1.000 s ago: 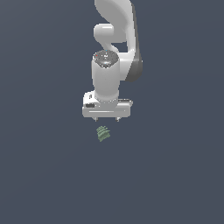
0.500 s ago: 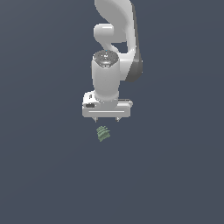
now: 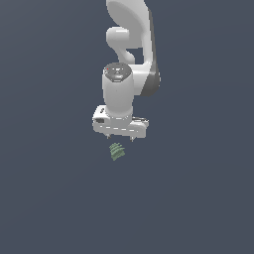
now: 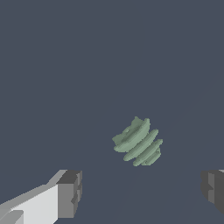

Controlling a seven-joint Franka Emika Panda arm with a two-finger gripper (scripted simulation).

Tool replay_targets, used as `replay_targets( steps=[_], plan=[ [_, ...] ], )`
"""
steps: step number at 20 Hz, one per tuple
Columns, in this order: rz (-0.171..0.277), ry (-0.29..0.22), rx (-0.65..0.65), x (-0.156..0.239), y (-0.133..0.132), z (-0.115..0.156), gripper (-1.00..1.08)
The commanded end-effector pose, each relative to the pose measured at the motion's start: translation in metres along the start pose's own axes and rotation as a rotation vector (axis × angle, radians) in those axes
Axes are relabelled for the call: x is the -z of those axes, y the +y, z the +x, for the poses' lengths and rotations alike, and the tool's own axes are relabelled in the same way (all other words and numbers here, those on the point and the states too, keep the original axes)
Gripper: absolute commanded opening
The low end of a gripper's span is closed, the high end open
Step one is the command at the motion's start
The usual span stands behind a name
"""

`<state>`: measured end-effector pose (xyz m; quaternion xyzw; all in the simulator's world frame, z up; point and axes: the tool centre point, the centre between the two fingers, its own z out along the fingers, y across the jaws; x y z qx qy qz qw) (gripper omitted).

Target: Pick up the object and move it to a goal position.

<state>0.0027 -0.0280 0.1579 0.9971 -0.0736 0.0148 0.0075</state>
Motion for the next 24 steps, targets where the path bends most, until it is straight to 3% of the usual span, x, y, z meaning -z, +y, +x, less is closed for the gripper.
replay_targets(
  steps=[1,24],
  plan=[
    [0.002,-0.003,-0.064,-0.005,0.002,0.000,1.00],
    [0.003,-0.032,-0.727,-0.056,0.022,-0.004,1.00]
  ],
)
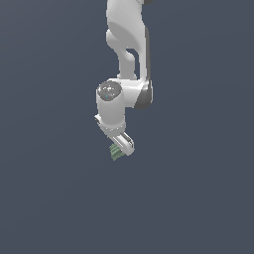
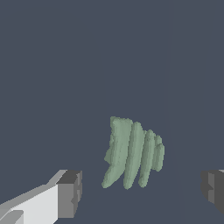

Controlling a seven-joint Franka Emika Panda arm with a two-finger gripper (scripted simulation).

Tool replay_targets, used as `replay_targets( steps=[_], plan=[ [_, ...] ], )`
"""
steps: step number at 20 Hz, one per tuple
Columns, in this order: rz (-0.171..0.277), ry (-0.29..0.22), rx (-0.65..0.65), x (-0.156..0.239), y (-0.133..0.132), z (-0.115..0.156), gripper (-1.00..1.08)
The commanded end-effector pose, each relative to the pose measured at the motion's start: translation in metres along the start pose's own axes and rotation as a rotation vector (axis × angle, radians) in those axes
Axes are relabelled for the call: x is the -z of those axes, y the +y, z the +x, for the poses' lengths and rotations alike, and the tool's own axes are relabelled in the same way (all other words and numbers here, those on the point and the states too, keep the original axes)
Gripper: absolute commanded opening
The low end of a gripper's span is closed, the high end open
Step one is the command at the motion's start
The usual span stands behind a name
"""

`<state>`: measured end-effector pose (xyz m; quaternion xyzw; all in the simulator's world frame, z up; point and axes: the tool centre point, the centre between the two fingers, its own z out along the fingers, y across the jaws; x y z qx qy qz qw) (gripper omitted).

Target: Pick up the object and move it to a goal position.

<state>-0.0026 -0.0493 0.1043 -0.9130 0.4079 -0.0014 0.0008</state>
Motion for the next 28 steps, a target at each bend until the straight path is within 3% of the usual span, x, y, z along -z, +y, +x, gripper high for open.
replay_targets(
  steps=[1,8,16,28],
  plan=[
    [-0.001,-0.001,-0.053,-0.004,0.002,0.001,1.00],
    [-0.003,-0.002,-0.135,-0.010,0.004,0.003,1.00],
    [-0.003,-0.002,-0.143,-0.014,0.005,0.003,1.00],
    [-0.003,-0.002,-0.148,-0.060,0.005,0.002,1.00]
  ],
)
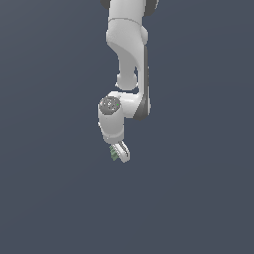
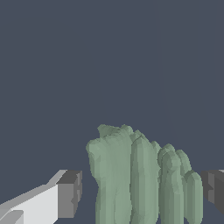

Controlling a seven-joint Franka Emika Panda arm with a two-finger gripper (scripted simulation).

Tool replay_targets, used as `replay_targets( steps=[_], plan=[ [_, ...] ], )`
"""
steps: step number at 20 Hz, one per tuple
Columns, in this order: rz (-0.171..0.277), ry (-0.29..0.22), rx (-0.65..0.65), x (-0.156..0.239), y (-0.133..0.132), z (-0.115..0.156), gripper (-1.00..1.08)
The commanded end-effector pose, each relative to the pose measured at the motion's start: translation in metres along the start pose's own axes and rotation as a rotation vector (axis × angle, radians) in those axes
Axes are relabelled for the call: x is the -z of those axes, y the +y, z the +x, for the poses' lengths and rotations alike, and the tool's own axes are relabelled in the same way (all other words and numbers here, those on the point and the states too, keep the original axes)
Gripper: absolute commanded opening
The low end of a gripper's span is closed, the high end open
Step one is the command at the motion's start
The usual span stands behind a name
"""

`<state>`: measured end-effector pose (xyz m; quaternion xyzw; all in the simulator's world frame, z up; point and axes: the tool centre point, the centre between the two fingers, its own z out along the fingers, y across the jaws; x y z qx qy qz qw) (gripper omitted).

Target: Pick up the object and move it to a goal position.

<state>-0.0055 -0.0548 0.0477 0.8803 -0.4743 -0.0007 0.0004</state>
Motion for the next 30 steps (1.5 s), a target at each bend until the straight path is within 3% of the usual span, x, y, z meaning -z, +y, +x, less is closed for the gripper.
replay_targets(
  steps=[1,2,3,17,30],
  plan=[
    [0.001,0.001,0.000,-0.004,-0.001,0.001,1.00],
    [0.001,0.001,0.000,-0.004,-0.001,0.001,1.00],
    [0.001,0.001,0.000,-0.004,-0.001,0.001,-1.00],
    [0.002,0.002,-0.002,0.000,-0.003,0.004,-1.00],
    [0.001,0.002,-0.001,0.042,-0.035,0.033,-1.00]
  ],
)
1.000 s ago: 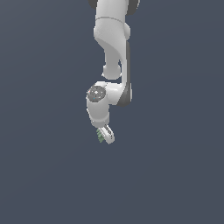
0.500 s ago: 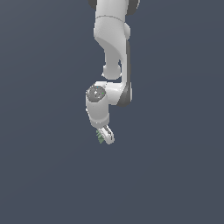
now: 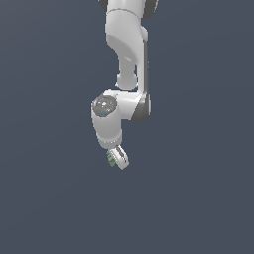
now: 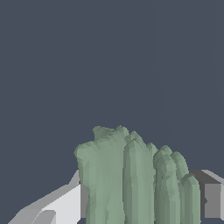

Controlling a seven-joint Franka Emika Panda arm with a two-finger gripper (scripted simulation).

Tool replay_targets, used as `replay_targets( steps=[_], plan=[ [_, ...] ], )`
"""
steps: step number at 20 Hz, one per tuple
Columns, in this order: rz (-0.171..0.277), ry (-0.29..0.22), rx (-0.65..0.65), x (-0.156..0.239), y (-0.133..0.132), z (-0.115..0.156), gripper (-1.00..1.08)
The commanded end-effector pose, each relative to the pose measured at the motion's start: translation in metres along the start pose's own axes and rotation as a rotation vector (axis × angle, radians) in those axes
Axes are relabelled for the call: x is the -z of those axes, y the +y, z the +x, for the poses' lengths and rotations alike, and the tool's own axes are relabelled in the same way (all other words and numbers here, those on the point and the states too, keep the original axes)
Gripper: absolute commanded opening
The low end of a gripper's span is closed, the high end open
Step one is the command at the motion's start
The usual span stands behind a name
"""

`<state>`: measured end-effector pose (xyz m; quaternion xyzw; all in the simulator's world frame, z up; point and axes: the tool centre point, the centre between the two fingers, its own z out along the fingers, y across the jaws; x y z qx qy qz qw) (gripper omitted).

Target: Pick up the object and move it to a goal position.

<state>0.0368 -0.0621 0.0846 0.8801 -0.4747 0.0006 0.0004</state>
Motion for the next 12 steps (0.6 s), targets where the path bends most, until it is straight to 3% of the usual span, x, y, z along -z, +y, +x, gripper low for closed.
replay_targets(
  steps=[1,12],
  plan=[
    [0.000,-0.001,0.001,0.0078,-0.0064,0.0054,-1.00],
    [0.000,-0.001,0.001,0.0164,-0.0148,0.0125,-1.00]
  ],
)
